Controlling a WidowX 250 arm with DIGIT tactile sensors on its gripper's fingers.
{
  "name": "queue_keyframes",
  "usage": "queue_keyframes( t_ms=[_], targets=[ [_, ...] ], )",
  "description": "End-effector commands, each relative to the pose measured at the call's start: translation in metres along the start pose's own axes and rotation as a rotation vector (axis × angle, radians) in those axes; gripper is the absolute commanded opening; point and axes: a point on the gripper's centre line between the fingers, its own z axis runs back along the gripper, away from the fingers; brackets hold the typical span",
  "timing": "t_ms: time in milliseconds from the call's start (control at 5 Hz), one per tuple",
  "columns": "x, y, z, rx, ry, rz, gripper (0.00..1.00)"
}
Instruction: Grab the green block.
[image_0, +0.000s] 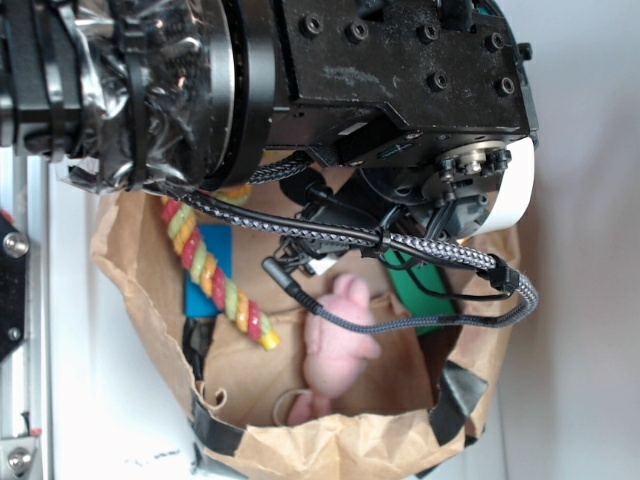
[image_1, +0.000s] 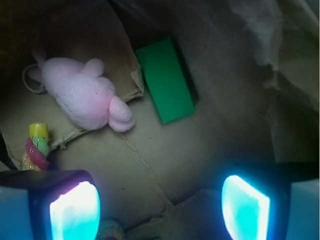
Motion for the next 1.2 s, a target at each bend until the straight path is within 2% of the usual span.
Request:
queue_keyframes(
  t_ms=[0, 400, 800, 1000],
  targets=[
    [0.014, -0.003, 0.004, 0.060, -0.026, -0.066, 1.00],
    [0.028, -0.014, -0.017, 0.051, 0.008, -0.149, 1.00],
    [0.034, -0.010, -0.039, 0.033, 0.044, -0.182, 1.00],
    [0.034, -0.007, -0.044, 0.061, 0.058, -0.185, 1.00]
  ],
)
